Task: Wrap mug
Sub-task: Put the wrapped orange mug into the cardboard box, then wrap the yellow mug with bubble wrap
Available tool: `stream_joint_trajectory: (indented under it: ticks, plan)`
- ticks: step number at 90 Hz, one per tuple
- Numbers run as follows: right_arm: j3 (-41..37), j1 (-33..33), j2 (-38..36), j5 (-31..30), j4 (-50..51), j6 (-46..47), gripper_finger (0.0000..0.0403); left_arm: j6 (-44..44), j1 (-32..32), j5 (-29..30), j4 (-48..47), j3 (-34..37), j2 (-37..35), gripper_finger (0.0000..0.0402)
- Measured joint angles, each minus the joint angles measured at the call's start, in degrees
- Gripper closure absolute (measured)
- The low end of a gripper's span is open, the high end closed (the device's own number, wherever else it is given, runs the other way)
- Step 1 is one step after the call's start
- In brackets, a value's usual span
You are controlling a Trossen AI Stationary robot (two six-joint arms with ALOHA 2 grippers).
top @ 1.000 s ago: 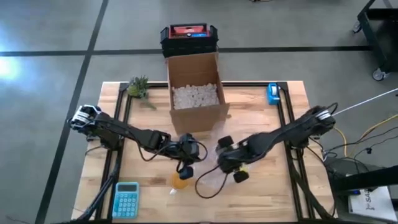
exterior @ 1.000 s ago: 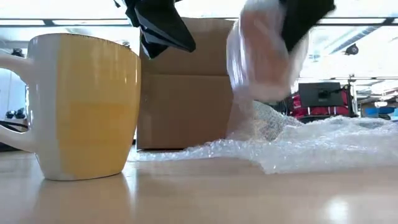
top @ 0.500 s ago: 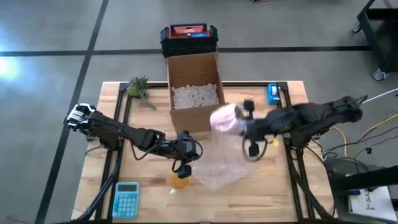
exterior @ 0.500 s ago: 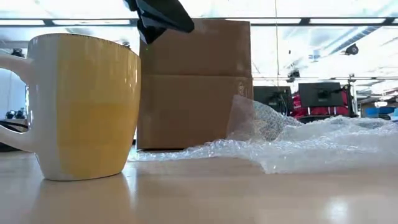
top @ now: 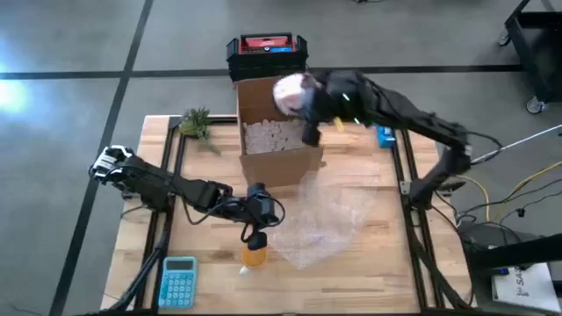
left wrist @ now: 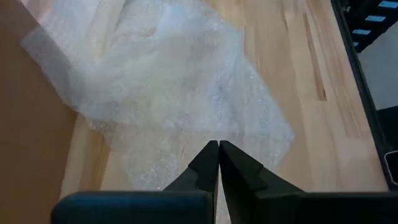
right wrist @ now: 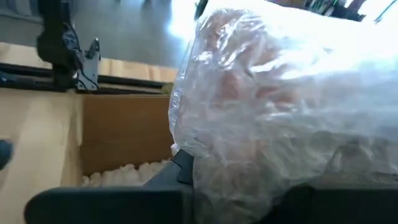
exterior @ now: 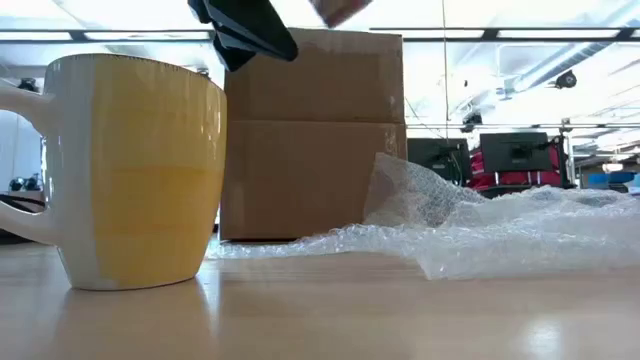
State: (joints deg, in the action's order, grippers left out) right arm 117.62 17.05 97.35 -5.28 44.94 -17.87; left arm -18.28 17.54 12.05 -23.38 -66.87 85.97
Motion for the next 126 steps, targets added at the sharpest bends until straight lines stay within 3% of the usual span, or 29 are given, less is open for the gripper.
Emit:
stream_joint_trajectory:
  ticks: [24,47,66,80,94,112,126]
  plan:
    - [17.20,3.71,19.91,4.65,20.08,2.25,0.0372,0.94,0.85,-0.61,-2.21,1.12,0.02,0.0402]
    - [17.00,3.75,27.94,4.33,25.25,2.67,0.0361,1.33,1.72,-0.61,-2.57,1.14,0.02,0.0402]
    - [17.00,3.73,30.06,4.31,25.15,4.88,0.0297,1.31,1.92,-0.63,-2.55,1.14,0.02,0.0402]
    - [17.00,3.60,28.86,4.21,25.53,7.06,0.0226,1.39,1.90,-0.61,-2.60,1.14,0.04,0.0402]
    - [17.03,2.98,22.42,4.21,25.31,6.41,0.0175,2.79,1.90,1.29,-2.60,1.16,0.07,0.0402]
    - [17.05,2.86,11.64,4.07,24.55,5.44,0.0143,2.82,1.86,4.79,-2.53,2.39,0.11,0.0402]
    - [17.07,1.53,2.92,6.43,24.91,7.90,0.0135,2.81,1.41,13.80,-1.08,4.46,0.11,0.0402]
